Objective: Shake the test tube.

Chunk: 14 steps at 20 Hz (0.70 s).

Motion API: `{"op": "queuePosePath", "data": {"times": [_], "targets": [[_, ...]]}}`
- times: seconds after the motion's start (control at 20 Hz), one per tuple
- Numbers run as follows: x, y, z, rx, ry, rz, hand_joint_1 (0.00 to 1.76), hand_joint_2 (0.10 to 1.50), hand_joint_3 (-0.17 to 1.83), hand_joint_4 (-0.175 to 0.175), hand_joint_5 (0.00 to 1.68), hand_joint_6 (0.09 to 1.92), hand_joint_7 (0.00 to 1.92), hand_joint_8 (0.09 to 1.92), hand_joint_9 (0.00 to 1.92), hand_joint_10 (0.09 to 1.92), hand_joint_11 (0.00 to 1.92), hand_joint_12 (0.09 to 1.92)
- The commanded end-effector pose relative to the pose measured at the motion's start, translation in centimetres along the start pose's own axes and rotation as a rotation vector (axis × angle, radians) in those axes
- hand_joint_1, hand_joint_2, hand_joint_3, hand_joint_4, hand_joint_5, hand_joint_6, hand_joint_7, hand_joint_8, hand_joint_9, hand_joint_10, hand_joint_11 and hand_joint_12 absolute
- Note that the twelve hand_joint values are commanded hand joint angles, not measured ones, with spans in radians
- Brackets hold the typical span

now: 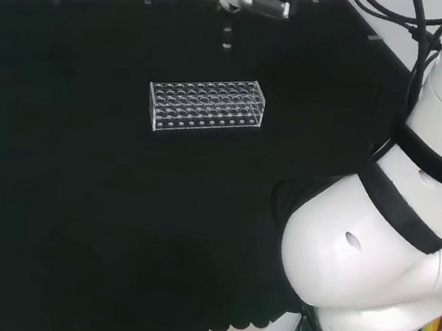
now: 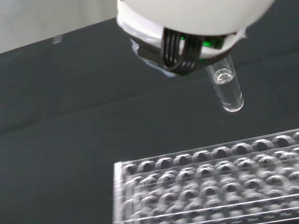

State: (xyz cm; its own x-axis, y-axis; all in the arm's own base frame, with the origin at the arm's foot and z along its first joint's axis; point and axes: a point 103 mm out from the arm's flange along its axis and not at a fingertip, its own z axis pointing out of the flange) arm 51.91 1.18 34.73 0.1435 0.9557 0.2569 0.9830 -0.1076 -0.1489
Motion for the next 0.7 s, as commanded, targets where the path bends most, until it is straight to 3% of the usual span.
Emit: {"op": "queuePosePath", "data": {"times": [0.05,0.3,0.35,0.5,0.7], "targets": [[6.7,-1.3,0.6,0.044,0.051,-0.129,1.44,0.64,0.63,-0.175,1.41,0.09,1.4,0.6,1.26,0.86,1.19,0.91],[10.0,-2.2,1.0,0.069,0.072,-0.208,1.44,0.64,0.63,-0.175,1.41,0.09,1.4,0.6,1.26,0.86,1.19,0.91],[9.5,-2.3,0.6,0.07,0.089,-0.212,1.44,0.64,0.63,-0.175,1.41,0.09,1.4,0.6,1.26,0.86,1.19,0.91],[9.5,-2.3,0.8,0.065,0.08,-0.197,1.44,0.64,0.64,-0.175,1.41,0.09,1.4,0.6,1.26,0.86,1.19,0.91],[6.1,-1.7,0.9,0.052,0.04,-0.121,1.44,0.64,0.64,-0.175,1.41,0.09,1.4,0.6,1.26,0.86,1.19,0.91]]}}
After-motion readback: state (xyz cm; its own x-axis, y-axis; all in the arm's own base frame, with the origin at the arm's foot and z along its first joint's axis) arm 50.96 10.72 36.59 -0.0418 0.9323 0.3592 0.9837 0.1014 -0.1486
